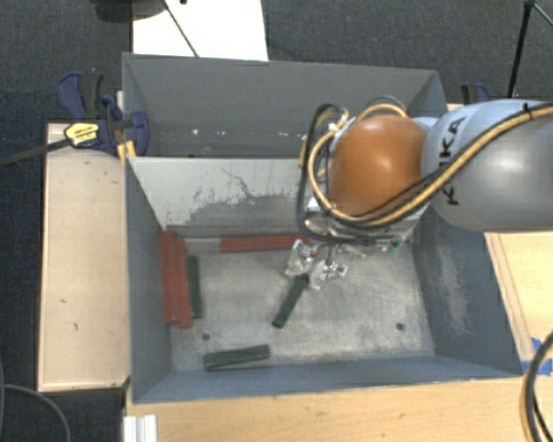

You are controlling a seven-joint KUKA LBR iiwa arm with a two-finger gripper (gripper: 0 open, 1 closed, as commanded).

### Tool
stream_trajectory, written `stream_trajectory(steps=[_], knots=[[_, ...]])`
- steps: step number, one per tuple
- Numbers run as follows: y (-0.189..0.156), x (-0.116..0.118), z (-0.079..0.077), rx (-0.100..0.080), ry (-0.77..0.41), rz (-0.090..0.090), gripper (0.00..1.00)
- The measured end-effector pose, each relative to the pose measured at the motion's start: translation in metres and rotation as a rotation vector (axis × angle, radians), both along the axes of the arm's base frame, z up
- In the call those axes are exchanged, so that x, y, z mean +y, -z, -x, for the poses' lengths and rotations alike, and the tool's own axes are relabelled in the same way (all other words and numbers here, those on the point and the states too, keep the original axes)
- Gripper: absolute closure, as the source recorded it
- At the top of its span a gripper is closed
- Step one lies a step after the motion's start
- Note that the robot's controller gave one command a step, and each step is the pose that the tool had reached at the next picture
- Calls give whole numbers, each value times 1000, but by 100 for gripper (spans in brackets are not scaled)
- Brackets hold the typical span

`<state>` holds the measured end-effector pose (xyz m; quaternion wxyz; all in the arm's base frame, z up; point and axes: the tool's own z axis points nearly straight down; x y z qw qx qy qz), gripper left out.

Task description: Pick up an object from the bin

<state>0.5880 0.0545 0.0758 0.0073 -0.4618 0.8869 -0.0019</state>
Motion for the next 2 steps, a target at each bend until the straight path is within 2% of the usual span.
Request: stream_trajectory(steps=[1,2], knots=[[0,0,0,1,2,0,100],[-208,9,22,15,23,1,100]])
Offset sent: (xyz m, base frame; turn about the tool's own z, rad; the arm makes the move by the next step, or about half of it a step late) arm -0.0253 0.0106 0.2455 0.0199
